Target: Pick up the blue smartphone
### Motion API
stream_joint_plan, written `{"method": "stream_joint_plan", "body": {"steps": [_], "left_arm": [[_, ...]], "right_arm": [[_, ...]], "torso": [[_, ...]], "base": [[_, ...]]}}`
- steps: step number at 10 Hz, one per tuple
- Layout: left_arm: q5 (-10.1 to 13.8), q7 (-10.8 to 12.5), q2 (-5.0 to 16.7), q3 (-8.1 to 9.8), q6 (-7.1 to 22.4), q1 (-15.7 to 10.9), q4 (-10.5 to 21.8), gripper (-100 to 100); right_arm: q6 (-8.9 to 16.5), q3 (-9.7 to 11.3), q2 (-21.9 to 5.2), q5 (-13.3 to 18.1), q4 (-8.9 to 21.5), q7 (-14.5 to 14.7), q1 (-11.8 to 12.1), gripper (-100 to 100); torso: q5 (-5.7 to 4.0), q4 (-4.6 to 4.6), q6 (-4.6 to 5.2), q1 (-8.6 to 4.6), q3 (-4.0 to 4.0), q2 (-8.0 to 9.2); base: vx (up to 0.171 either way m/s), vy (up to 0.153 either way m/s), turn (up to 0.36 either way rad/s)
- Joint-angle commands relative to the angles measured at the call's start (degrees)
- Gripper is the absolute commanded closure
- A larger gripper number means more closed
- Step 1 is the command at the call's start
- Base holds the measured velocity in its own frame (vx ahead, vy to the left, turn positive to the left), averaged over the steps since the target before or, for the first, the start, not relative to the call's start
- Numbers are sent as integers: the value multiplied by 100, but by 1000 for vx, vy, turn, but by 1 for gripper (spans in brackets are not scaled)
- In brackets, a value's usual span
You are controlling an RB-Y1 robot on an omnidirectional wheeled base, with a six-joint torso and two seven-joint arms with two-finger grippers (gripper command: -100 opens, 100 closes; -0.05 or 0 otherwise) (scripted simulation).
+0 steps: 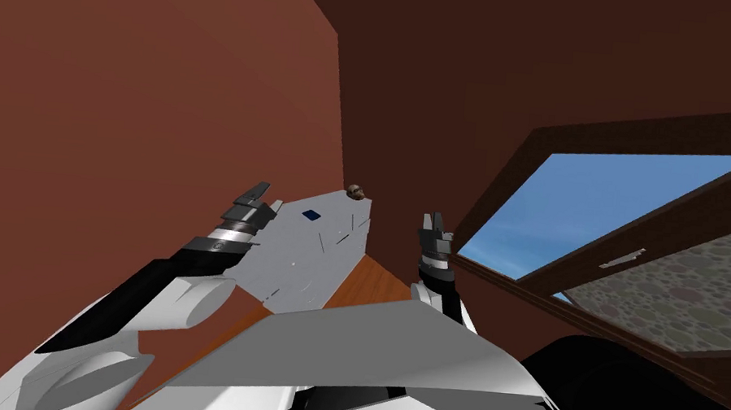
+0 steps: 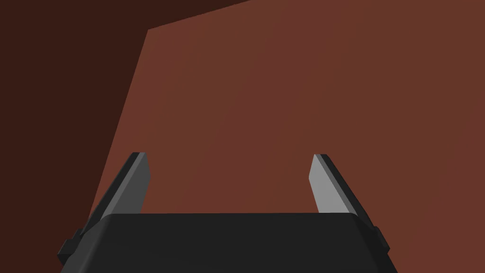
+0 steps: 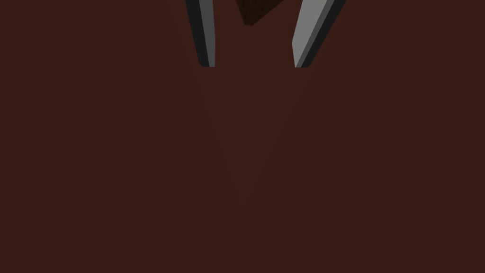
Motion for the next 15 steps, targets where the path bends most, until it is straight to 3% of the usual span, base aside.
{"method": "stream_joint_plan", "body": {"steps": [1, 2, 4, 5, 7, 8, 10, 11, 13, 14, 15], "left_arm": [[47, -1, 33, 23, 204, -15, 6, -100], [329, 1, 256, 189, 410, -75, 18, -100], [333, 1, 256, 189, 651, -75, 18, -100], [598, 4, 481, 357, 857, -129, 42, -100], [621, 4, 481, 357, 1108, -129, 42, -100], [901, 7, 707, 527, 1316, -178, 79, -100], [910, 7, 707, 527, 1572, -178, 79, -100], [1177, 12, 932, 697, 1769, -219, 129, -100], [1198, 12, 932, 697, 2043, -219, 129, -100], [1470, 17, 1158, 867, 2250, -253, 191, -100], [1486, 17, 1158, 867, 2392, -253, 191, -100]], "right_arm": [[0, 0, 0, 0, 0, 0, 0, 0], [0, 0, 0, 0, 0, 0, 0, 0], [0, 0, 0, 0, 0, 0, 0, 0], [0, 0, 0, 0, 0, 0, 0, 0], [0, 0, 0, 0, 0, 0, 0, 0], [0, 0, 0, 0, 0, 0, 0, 0], [0, 0, 0, 0, 0, 0, 0, 0], [0, 0, 0, 0, 0, 0, 1, 0], [0, 0, 0, 0, 0, 0, 0, 0], [0, 0, 0, 0, 0, 0, 1, 0], [0, 0, 0, 0, 0, 0, 0, 0]], "torso": [[0, 0, 0, 0, 0, 0], [-1, -1, -1, -4, -3, -6], [0, 0, -1, 0, -1, -1], [0, -1, -1, -3, -3, -6], [0, -1, 1, 1, -3, -5], [0, -2, -1, -3, -5, -8], [0, -2, -1, -1, -4, -7], [0, -2, -2, -4, -5, -10], [0, -1, -1, -2, -4, -7], [0, -2, -2, -4, -6, -12], [-1, -3, 2, -2, -8, -13]], "base": [[-20, 11, 31], [-37, 13, -196], [-32, 20, -26], [-29, 18, -127], [-25, 22, -76], [-26, 14, -165], [-21, 17, -52], [-30, 10, -175], [-19, 15, -51], [-9, 15, -160], [-13, 23, -114]]}}
